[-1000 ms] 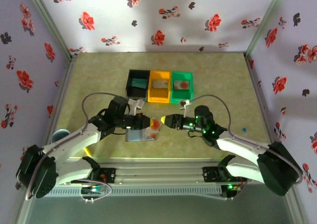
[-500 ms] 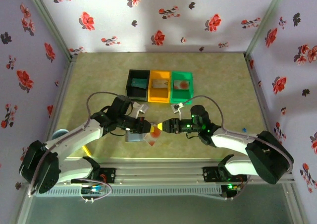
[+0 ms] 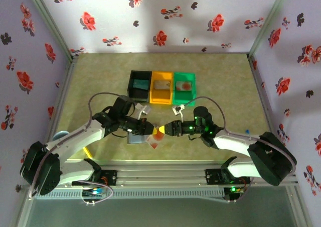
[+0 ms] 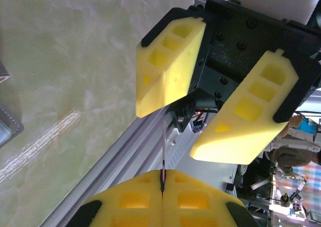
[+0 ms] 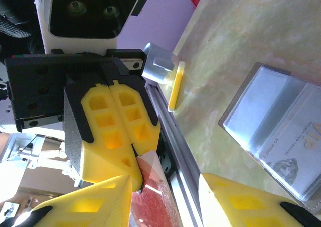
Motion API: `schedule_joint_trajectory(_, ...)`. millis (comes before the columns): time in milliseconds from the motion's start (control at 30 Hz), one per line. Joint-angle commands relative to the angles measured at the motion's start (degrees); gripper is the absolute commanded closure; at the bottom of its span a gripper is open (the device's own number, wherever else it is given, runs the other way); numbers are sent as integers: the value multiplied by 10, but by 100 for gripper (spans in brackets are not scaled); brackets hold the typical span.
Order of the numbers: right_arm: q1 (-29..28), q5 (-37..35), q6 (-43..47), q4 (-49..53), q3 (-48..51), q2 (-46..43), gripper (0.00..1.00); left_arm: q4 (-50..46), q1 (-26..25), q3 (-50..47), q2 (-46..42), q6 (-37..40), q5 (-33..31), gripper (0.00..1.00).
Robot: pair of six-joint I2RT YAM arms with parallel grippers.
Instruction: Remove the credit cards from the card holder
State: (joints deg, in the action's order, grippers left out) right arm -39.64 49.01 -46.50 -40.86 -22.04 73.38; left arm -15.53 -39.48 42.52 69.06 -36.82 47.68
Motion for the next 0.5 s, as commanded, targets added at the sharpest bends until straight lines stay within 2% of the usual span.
schedule_joint_trajectory(0,1,25,1,-29,6,4,61,-20,-3,22,6,21,20,100)
schedule_joint_trajectory(300,-4,35,-1,-41,8,9,74,-35,1,38,24,31,20,100)
schedule_joint_trajectory(467,-6,37,-3,-51,11,9,76,-39,5,47,21,34,21,100)
